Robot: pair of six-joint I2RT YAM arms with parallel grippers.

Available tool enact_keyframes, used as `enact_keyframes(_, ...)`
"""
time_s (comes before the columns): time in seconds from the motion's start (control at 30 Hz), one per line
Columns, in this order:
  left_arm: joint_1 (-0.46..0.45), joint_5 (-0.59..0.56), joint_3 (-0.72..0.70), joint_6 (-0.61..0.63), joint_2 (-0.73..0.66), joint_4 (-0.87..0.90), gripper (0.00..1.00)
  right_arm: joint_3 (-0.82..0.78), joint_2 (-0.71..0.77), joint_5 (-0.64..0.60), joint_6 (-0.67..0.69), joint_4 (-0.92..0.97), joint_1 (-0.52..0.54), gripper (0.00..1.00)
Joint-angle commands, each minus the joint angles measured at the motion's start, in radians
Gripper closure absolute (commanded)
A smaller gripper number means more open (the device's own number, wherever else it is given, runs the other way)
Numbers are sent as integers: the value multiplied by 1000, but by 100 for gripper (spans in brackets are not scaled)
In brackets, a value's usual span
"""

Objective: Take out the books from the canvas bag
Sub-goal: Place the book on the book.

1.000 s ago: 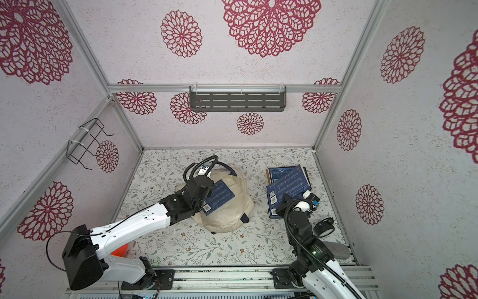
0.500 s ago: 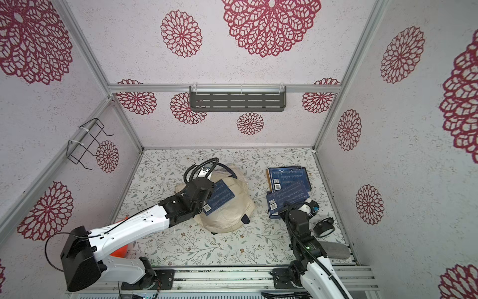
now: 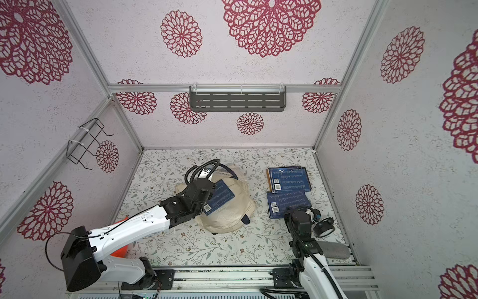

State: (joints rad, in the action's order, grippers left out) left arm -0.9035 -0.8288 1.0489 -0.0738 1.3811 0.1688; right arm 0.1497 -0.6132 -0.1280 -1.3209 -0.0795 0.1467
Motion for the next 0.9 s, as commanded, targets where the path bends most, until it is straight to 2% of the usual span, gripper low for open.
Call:
enact_keyframes(0.0,-11,-17,-1,8,-27,-46,100,3,-31,24,-49,-74,-30,100)
enact_keyframes(0.23,-11,-18,0,9,-21,-46,100,5,-111,105,-65,-111,-58,100)
enact_keyframes(0.4,-11,-18,0,10,-18,-46,100,7,-68,101,-70,-44,-59,84)
enact_keyframes(0.57,-11,-18,3,12,-13,-45,100,6,-35,97,-63,10,-61,58)
enact_keyframes(0.87,-12,-18,5,12,-17,-41,100,49,-59,126,-24,87,-63,33)
